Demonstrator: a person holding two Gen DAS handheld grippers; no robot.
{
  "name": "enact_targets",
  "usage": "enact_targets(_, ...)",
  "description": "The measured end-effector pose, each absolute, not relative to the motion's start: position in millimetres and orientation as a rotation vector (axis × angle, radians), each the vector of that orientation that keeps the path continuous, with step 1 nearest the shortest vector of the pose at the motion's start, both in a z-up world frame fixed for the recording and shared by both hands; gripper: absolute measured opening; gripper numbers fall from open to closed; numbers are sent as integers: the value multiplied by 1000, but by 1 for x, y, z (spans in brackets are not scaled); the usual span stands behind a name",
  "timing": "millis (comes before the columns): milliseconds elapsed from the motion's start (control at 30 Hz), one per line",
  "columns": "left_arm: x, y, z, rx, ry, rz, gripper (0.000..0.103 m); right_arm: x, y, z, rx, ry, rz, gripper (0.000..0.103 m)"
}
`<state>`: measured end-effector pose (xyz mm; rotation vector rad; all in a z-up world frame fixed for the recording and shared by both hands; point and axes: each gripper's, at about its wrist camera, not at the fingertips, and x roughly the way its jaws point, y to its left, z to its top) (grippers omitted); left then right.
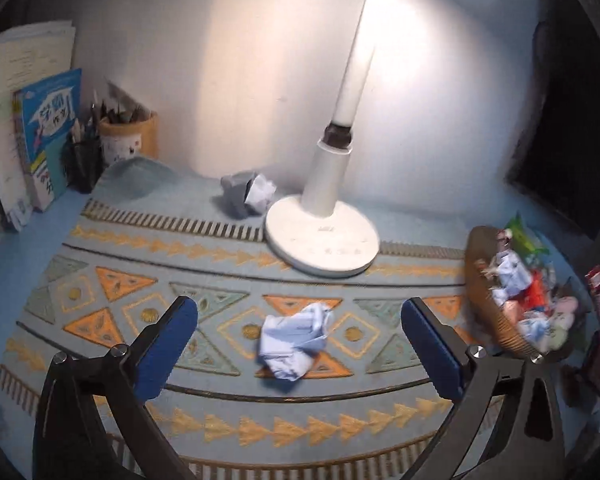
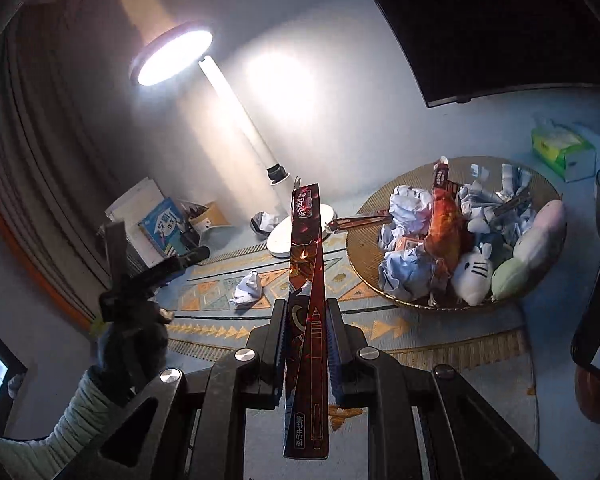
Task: Organize objects
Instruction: 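Carry the red box and paper ball over the glass bowl with both grippers, then open both grippers over the bowl to drop the box and paper ball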
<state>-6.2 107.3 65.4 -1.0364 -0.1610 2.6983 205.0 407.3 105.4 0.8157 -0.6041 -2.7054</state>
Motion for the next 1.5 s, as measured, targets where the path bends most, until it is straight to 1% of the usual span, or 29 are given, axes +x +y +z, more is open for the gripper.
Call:
enact_targets(67, -18, 113, 38, -1158, -157, 2631, 101, 201, 405, 100, 835, -611, -2692, 17)
enact_targets(167, -31, 126, 14, -1217, -110, 2657, 99, 196, 397, 91, 876, -593, -2674, 17)
enact_targets(233, -43, 129, 3, -1282, -120, 2649, 79, 194, 395, 88, 890, -582, -2670, 17)
enact_targets(267, -49, 130, -1, -1305, -137, 2623, 52, 193, 394, 86, 896, -577, -2669, 17)
enact_targets(367, -48, 133, 7, -1256, -133, 2603, 49, 193, 394, 85, 902, -566, -2676, 17)
enact_targets(467, -34, 137, 29, -1185, -150, 2593, 49, 194, 404, 90, 868, -596, -2695, 17)
enact_targets(567, -16, 161, 65, -1078, -165, 2542, 49, 199, 427, 110, 804, -614, -2776, 17)
enact_targets(667, 0, 206, 109, -961, -166, 2446, 49, 199, 459, 136, 749, -639, -2890, 17)
enact_targets(733, 5, 242, 131, -911, -170, 2360, 50, 194, 479, 151, 731, -701, -2955, 17)
enact_targets(833, 3, 298, 144, -878, -132, 2280, 51, 175, 494, 162, 756, -737, -3047, 17)
enact_targets(867, 1, 314, 144, -871, -105, 2267, 56, 165, 496, 164, 778, -740, -3076, 17)
enact_targets(900, -3, 329, 141, -883, -74, 2260, 65, 155, 497, 163, 800, -740, -3092, 19)
enact_targets(933, -5, 338, 137, -897, -51, 2264, 73, 145, 498, 161, 846, -727, -3107, 22)
enact_targets(967, -7, 344, 134, -898, -34, 2266, 77, 136, 499, 159, 905, -704, -3116, 26)
enact_targets(1033, -6, 339, 129, -901, -28, 2268, 77, 131, 504, 152, 1004, -694, -3095, 26)
enact_targets(1100, 1, 316, 123, -911, -51, 2288, 77, 142, 507, 151, 983, -738, -3074, 26)
enact_targets(1233, 17, 241, 103, -964, -104, 2369, 83, 173, 490, 148, 936, -755, -3009, 27)
enact_targets(1267, 22, 219, 95, -979, -108, 2398, 84, 182, 479, 147, 920, -746, -2985, 31)
enact_targets(1300, 27, 195, 86, -1004, -111, 2438, 87, 191, 465, 145, 903, -734, -2952, 41)
enact_targets(1333, 27, 177, 77, -1032, -113, 2479, 88, 198, 449, 142, 892, -712, -2920, 48)
enact_targets(1367, 28, 154, 67, -1058, -117, 2524, 88, 204, 431, 137, 884, -682, -2888, 63)
enact_targets(1400, 30, 132, 56, -1087, -117, 2578, 88, 209, 409, 132, 881, -635, -2858, 73)
enact_targets(1467, 27, 92, 39, -1150, -124, 2673, 88, 210, 366, 117, 933, -520, -2801, 81)
enact_targets(1500, 25, 75, 29, -1174, -140, 2708, 88, 205, 347, 107, 981, -463, -2781, 81)
